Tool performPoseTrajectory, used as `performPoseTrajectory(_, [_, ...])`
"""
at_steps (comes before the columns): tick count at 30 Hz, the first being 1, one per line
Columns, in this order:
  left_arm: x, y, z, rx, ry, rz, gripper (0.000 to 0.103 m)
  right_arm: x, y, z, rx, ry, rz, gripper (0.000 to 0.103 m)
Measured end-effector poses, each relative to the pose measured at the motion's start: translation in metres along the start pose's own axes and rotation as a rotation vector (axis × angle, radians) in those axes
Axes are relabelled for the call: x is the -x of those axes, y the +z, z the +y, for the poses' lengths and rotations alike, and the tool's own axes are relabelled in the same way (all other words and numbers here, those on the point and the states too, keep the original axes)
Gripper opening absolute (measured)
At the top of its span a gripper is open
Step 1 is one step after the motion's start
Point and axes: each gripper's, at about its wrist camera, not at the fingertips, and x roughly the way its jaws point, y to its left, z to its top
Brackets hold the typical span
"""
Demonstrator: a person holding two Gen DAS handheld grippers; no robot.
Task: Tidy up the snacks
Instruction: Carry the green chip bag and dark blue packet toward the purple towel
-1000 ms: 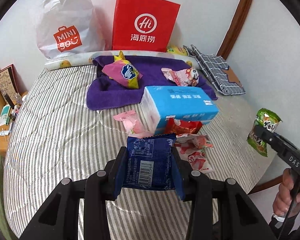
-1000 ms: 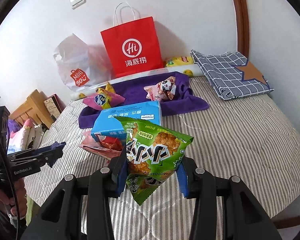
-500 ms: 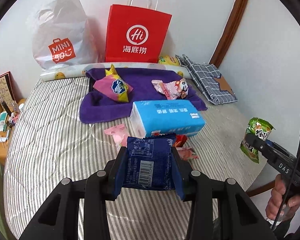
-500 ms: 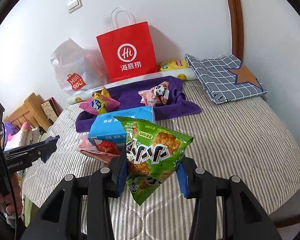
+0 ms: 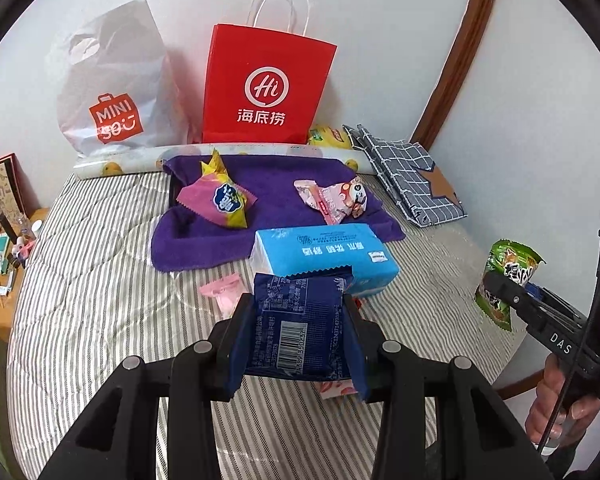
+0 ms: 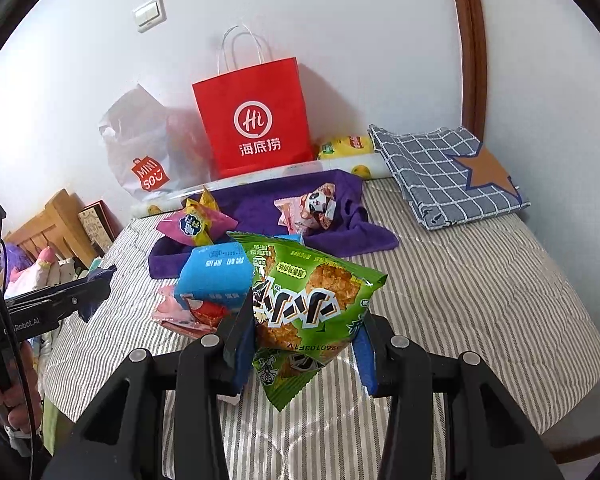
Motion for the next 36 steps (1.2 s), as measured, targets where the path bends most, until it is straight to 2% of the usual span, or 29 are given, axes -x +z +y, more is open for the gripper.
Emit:
performPoseTrajectory(16, [-0.013,0.028,0.002,-0.001,-0.022,-0.006,0.040,-0.017,0.029,0.014,0.039,-0.008,0.001,0.042])
performPoseTrajectory(36, [-0.028,0.076,0.012,0.010,0.008,-0.029,0.040,-0.050,0.083,0.036,0.090,0.039,-0.034,0.042])
